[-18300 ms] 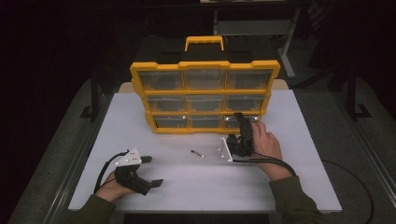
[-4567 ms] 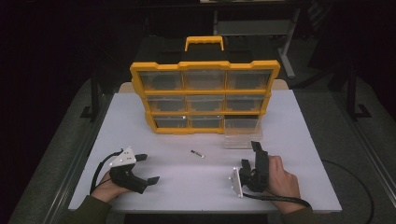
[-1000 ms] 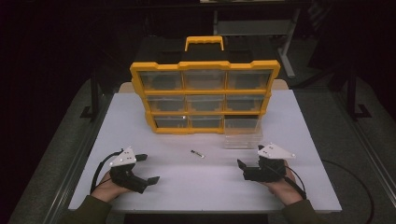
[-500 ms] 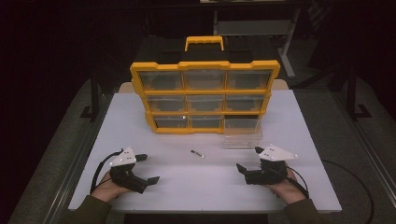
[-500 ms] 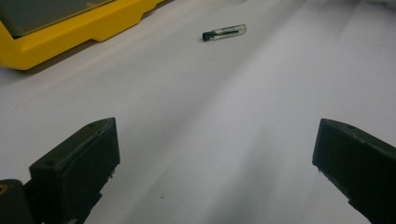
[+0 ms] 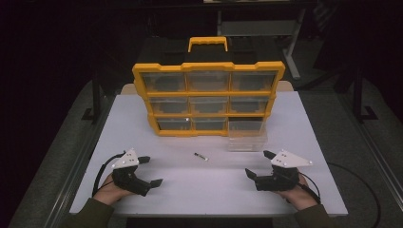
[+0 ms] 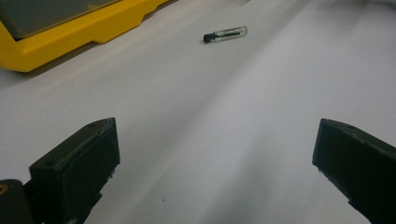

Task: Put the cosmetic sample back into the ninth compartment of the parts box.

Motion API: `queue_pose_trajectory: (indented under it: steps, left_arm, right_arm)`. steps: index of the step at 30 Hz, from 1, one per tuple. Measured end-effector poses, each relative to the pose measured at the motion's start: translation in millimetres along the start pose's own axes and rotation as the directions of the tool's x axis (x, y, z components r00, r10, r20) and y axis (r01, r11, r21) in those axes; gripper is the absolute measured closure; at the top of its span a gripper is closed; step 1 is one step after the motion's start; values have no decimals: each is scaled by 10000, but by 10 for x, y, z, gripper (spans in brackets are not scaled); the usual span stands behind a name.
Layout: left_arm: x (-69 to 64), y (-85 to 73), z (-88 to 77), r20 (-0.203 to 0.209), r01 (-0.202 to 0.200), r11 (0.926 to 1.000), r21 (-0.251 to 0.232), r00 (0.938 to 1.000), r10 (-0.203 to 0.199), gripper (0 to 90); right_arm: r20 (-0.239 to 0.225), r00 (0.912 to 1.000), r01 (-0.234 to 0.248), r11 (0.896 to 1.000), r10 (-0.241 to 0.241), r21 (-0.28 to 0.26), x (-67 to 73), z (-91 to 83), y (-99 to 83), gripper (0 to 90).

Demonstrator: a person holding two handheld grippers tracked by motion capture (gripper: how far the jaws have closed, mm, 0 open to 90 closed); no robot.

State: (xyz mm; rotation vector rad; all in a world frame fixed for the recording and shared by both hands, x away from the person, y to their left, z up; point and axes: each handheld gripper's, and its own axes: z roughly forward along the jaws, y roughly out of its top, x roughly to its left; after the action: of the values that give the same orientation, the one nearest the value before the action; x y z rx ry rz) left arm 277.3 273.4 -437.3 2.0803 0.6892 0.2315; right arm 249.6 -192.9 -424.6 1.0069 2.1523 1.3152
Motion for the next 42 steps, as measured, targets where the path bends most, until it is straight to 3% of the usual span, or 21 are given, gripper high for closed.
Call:
queue_pose_trajectory:
  steps: [12, 16, 20, 27, 42]
  left_arm:
    - [-65, 77, 73, 157, -242, 9993, 302, 9996, 238, 5]
    - [-77, 109, 99, 126, -176, 9991, 397, 9998, 171, 5]
    - [-79, 151, 118, 156, -152, 9990, 427, 9998, 145, 5]
    - [-81, 271, 191, 247, -62, 9991, 429, 9997, 51, 5]
    - [-116, 551, 399, 438, -393, 9983, 436, 9983, 373, 5]
  right_arm:
    - [-308, 9992, -265, 9996, 261, -110, -24, -24, -135, 92]
    - [-331, 9994, -109, 9996, 100, -265, -48, -16, -140, 92]
    - [-343, 9991, -235, 9996, 228, -184, -50, -18, -152, 92]
    - [-359, 9991, -219, 9996, 213, -155, -48, -12, -151, 93]
    - [-405, 9990, -187, 9997, 182, -134, -33, -13, -148, 92]
